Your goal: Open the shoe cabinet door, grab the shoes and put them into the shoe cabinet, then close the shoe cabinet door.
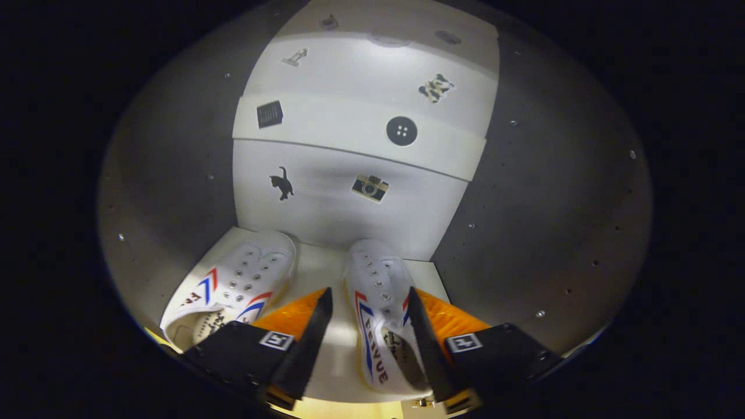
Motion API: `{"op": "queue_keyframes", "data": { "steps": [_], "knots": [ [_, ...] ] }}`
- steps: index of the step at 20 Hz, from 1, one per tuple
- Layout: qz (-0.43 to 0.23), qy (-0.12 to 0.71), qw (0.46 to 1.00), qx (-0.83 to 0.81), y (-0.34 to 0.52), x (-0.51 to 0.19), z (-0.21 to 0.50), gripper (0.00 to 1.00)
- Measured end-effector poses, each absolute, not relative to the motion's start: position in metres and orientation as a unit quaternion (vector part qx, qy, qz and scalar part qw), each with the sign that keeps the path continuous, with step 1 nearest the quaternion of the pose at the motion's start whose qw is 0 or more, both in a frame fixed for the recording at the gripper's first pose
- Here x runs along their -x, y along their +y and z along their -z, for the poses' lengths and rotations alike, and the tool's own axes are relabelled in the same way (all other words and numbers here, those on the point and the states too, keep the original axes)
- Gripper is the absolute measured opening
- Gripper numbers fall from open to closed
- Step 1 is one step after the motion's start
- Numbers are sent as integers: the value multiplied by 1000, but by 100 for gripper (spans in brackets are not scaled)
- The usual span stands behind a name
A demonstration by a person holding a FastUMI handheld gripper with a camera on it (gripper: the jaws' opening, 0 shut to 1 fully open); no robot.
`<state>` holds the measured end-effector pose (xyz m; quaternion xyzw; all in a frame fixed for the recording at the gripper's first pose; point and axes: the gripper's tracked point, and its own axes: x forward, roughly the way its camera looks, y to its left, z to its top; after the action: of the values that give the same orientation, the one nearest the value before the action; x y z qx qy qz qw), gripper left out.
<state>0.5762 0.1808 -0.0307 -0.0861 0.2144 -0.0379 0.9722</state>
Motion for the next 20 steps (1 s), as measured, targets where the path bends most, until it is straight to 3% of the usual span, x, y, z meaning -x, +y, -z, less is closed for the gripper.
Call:
{"op": "queue_keyframes", "data": {
  "steps": [1,2,8,12,20],
  "knots": [
    [40,200,975,86,179,-565,24,97],
    [44,181,978,89,179,-548,9,99],
    [-3,55,997,49,214,-434,-59,98],
    [-46,5,999,6,236,-351,-68,98],
    [-107,1,994,12,247,-175,-42,97]
  ]
}}
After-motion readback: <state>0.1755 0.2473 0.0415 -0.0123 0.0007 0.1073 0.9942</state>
